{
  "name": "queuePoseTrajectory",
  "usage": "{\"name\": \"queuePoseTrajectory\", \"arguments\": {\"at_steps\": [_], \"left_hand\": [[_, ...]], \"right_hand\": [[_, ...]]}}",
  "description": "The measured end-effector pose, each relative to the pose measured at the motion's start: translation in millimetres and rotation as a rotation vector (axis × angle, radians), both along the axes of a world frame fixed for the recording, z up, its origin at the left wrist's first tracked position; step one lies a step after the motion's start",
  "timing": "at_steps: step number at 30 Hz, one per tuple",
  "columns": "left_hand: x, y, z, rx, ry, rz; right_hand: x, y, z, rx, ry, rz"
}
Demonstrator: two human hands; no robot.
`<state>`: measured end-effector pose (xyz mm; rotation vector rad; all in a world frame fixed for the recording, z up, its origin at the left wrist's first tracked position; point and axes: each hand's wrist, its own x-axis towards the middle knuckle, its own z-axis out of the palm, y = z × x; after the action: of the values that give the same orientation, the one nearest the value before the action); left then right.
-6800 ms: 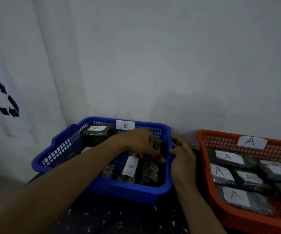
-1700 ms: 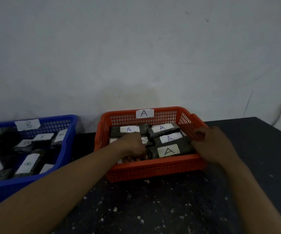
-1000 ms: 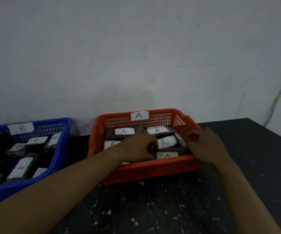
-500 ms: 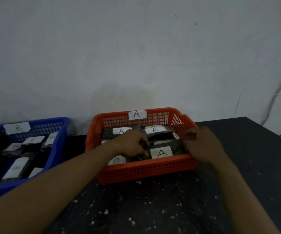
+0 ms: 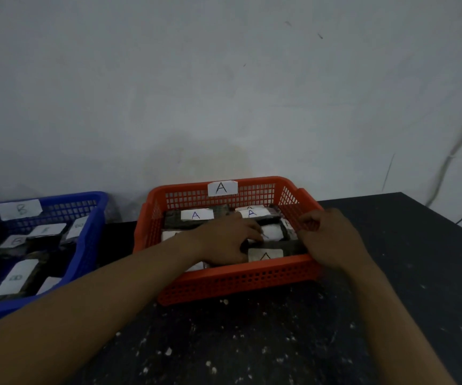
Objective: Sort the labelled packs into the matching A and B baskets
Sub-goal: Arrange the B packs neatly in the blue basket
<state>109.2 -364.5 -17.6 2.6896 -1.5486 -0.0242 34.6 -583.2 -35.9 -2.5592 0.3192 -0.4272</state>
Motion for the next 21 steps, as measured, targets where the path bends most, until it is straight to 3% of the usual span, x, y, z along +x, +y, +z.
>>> {"name": "queuePoseTrajectory", "arguments": {"at_steps": [5, 13, 21], "left_hand": [[6.4, 0.2, -4.2, 0.026, -0.054, 0.05], [9.4, -1.2, -5.1, -0.031, 0.16, 0.11], [8.4, 6.0, -3.0, -0.141, 0.133, 0.081]], "right_hand": [[0.9, 0.4, -0.3, 0.003, 0.0, -0.015], [-1.0, 1.0, 1.8, 0.03, 0.002, -0.009], [-1.8, 2.5, 2.9, 0.041, -0.007, -0.013]]}}
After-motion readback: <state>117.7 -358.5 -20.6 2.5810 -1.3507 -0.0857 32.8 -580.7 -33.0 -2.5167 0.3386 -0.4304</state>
